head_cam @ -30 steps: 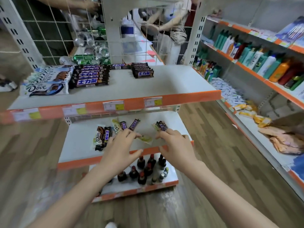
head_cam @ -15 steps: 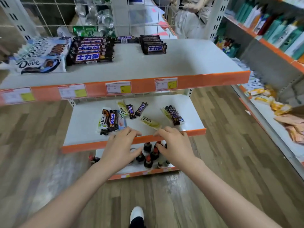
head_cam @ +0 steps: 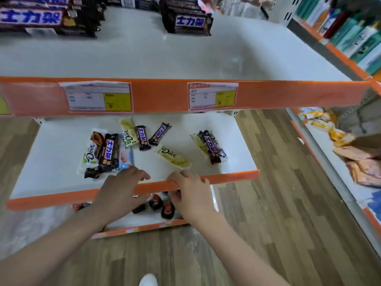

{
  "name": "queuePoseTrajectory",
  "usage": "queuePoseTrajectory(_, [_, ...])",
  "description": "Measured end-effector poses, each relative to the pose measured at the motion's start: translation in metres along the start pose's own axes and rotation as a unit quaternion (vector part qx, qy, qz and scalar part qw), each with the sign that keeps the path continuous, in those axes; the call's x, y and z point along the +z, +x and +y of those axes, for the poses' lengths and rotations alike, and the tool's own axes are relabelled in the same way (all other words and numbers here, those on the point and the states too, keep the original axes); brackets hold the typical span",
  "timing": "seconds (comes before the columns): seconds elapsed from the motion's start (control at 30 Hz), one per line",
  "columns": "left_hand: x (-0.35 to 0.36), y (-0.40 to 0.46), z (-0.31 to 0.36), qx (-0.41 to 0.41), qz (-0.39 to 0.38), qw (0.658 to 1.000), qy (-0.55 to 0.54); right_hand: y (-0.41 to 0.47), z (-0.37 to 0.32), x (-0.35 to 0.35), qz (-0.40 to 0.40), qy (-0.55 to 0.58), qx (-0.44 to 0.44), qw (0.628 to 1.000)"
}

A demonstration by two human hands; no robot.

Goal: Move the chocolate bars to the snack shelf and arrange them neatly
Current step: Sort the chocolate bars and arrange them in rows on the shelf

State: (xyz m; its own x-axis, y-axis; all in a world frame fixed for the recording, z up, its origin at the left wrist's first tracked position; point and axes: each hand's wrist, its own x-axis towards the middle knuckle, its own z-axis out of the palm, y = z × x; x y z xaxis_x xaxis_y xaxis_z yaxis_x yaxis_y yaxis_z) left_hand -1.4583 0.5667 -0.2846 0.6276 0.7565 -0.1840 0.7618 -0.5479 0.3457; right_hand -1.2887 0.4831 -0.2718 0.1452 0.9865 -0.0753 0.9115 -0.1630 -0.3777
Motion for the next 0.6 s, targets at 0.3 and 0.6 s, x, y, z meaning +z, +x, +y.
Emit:
queuePoseTrajectory(0.3, [0.047,0.081,-0.045,0.007,0.005,1.000,0.020,0.079,0.043,0.071,0.012,-0.003,0.019,1.000])
queuePoseTrajectory(0.6, [0.066,0.141,-0.067,-0.014,0.079,0.988,0.132,0.120,0.065,0.093,0.014,-0.061,0.064,0.996])
